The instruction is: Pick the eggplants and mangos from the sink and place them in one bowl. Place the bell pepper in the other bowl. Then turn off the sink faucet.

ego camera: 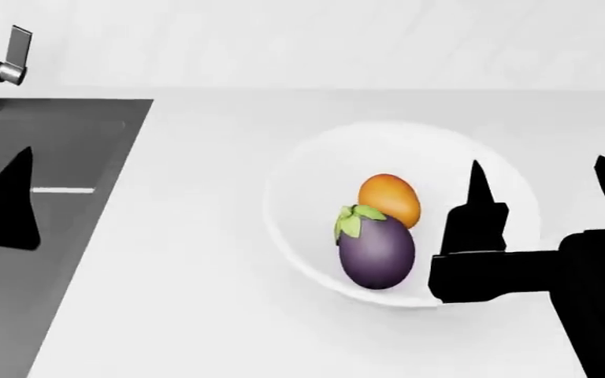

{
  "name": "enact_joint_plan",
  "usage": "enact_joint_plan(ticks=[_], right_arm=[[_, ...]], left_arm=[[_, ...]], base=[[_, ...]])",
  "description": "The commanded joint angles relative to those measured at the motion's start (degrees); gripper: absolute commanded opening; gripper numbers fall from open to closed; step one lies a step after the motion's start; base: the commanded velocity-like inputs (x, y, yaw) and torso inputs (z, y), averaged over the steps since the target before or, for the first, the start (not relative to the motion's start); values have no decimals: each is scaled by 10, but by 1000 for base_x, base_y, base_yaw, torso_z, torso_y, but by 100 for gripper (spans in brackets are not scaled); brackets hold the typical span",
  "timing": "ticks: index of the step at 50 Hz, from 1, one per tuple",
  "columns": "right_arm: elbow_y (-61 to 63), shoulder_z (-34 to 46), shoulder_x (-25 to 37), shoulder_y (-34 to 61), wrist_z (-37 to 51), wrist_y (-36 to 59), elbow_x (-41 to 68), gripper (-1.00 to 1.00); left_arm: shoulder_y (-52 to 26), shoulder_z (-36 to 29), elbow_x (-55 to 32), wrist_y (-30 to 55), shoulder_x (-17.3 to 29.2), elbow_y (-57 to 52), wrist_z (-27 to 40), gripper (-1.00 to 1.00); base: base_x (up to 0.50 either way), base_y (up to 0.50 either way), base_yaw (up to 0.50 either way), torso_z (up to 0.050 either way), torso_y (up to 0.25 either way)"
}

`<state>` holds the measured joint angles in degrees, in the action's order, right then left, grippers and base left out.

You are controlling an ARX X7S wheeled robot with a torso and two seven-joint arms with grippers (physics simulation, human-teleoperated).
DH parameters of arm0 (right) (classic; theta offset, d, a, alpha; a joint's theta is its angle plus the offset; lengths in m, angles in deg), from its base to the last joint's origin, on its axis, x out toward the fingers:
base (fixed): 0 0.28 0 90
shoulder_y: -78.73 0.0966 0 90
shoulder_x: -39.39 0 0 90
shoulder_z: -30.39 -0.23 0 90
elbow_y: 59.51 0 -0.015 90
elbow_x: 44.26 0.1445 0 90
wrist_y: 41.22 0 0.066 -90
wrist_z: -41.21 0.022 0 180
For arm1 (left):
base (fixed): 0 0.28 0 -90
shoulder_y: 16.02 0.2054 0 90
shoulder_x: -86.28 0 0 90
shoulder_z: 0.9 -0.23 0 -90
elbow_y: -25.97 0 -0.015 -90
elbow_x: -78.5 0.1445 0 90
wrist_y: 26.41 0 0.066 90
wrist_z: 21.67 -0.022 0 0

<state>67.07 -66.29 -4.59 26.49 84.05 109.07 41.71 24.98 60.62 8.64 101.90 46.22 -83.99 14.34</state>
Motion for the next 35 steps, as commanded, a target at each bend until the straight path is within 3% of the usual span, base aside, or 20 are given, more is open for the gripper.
enact_joint_plan(ticks=[1, 35], right_arm=[[8, -2, -1, -6, 4, -1, -3, 100], [11, 8, -15, -18, -21, -22, -47, 100]], left_arm=[[7, 9, -8, -1, -5, -7, -3, 100], [20, 17, -17, -8, 6, -5, -6, 100]], base=[[-367, 430, 0, 0, 0], [-5, 499, 0, 0, 0]])
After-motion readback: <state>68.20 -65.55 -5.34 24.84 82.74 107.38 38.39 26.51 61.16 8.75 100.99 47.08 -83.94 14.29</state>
